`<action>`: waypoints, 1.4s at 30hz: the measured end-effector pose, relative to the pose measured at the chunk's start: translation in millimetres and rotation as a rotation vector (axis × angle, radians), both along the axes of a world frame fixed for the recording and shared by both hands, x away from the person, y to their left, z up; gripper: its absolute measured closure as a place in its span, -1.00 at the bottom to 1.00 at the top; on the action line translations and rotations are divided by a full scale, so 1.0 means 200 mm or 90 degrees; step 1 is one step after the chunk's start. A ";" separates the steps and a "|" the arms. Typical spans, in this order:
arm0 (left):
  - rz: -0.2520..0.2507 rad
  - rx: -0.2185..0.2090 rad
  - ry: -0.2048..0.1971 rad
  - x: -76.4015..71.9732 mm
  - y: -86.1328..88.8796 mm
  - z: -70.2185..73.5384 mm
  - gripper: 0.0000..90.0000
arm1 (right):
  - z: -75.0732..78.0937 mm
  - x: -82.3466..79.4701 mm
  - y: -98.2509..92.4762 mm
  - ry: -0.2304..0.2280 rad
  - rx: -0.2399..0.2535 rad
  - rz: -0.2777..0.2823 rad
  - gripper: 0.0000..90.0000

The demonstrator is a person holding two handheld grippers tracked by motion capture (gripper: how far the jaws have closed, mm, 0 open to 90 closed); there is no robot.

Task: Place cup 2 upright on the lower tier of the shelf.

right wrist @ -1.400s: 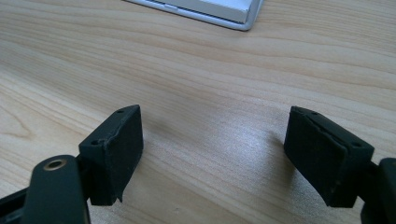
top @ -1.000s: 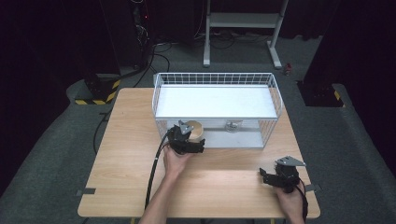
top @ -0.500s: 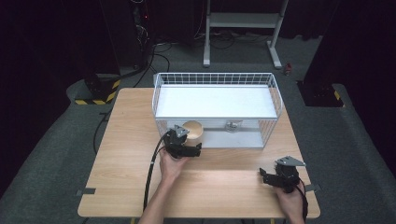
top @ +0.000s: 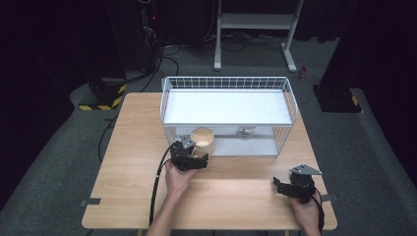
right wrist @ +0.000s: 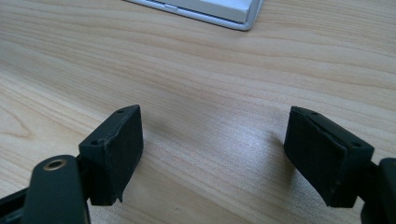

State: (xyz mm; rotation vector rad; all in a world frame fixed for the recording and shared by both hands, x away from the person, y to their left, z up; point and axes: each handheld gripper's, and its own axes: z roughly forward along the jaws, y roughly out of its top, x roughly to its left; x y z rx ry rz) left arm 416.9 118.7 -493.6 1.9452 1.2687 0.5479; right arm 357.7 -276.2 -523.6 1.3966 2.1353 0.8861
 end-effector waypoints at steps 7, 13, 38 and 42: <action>-0.002 0.002 -0.013 -0.02 -0.01 0.00 -0.65 | 0.00 0.00 0.00 0.000 0.000 0.000 -0.56; -0.005 -0.002 -0.014 -0.03 -0.03 -0.01 -0.55 | 0.00 0.00 0.00 0.000 0.000 0.000 -0.56; 0.020 0.027 -0.020 0.03 -0.08 0.01 -0.17 | 0.00 0.00 0.00 0.000 -0.001 0.000 -0.56; 0.023 0.042 -0.017 0.06 -0.09 0.01 -0.10 | 0.00 0.00 0.00 0.000 0.000 0.000 -0.56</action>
